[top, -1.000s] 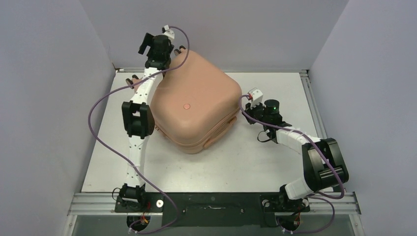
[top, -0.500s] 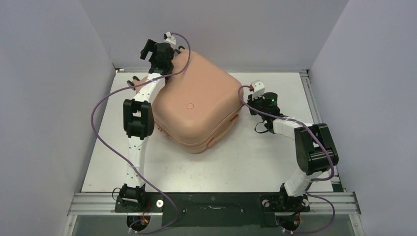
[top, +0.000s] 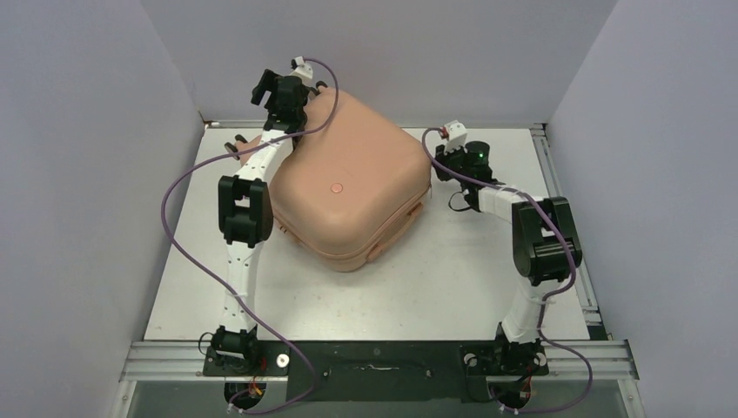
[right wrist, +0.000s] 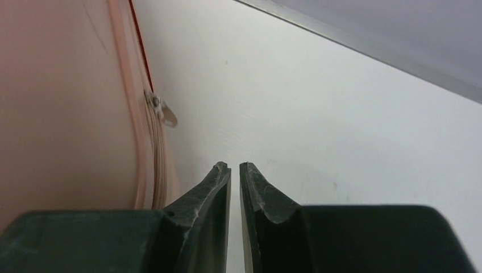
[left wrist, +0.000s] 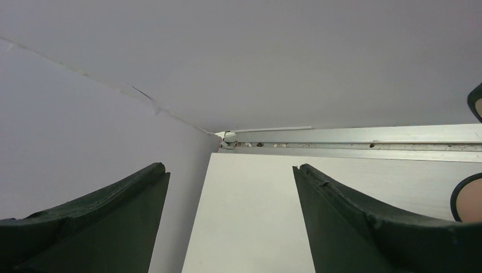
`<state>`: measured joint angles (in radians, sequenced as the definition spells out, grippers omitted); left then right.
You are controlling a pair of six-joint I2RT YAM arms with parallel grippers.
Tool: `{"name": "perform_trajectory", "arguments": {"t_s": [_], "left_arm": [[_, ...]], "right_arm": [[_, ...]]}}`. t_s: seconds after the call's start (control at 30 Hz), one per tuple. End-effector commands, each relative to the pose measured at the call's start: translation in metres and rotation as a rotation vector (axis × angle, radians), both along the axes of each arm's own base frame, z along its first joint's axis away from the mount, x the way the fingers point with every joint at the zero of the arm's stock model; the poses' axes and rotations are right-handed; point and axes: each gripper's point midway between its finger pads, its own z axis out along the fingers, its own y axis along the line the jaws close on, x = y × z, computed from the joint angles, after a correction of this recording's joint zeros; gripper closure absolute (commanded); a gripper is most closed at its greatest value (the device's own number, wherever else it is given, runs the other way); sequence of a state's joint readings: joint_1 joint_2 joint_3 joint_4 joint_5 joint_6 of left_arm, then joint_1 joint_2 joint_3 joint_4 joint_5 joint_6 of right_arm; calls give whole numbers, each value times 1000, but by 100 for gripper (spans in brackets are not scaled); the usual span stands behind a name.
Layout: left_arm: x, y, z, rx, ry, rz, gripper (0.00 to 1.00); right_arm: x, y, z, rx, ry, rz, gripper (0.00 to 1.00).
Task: Pack the luggage
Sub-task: Zip the luggage at the center of the board.
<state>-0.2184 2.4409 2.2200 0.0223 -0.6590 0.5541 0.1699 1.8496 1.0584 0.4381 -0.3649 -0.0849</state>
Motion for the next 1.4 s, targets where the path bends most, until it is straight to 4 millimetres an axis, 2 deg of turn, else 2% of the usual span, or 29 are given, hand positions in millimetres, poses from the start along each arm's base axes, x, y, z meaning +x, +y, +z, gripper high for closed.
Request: {"name": "perform_trajectory", "arguments": {"t_s": [0.0,0.07,0.13,0.3,0.37,0.5,0.6,0.73,0.83,0.9,1.0,1.1,1.23,1.37], "left_arm": [[-9,-77,-44,-54,150,-212,18],[-11,-85,-48,-62,173,-245,19],[-15,-93,-54,-62,198,-276,20],[-18,-113,-60,-70,238,-363,20],[-19,-121,-64,-79,268,-407,19],[-22,-126,-66,-71,303,-443,14],[-22,-121,-64,-54,311,-422,13],[-25,-113,-65,-46,324,-380,12],[-27,-108,-64,-49,321,-346,11],[-29,-103,-63,-61,318,-320,9],[-33,-97,-61,-80,316,-276,7],[-36,-91,-60,-93,319,-250,7],[-40,-84,-60,-113,320,-229,7],[-43,-83,-57,-125,318,-223,7]], "right_arm": [[30,25,26,44,-26,130,86],[29,40,29,77,-12,212,88],[16,54,28,96,0,291,92],[-35,81,22,56,-10,455,95],[-56,90,25,54,-17,512,95],[-83,102,24,48,-12,571,94],[-86,94,24,39,-5,534,90],[-88,44,30,29,5,455,70],[-106,8,35,-17,12,461,53],[-128,-6,33,-39,43,508,48],[-173,-2,24,-42,100,640,42],[-207,6,14,-9,124,737,40],[-234,19,2,41,164,829,38],[-248,34,1,82,179,885,37]]}}
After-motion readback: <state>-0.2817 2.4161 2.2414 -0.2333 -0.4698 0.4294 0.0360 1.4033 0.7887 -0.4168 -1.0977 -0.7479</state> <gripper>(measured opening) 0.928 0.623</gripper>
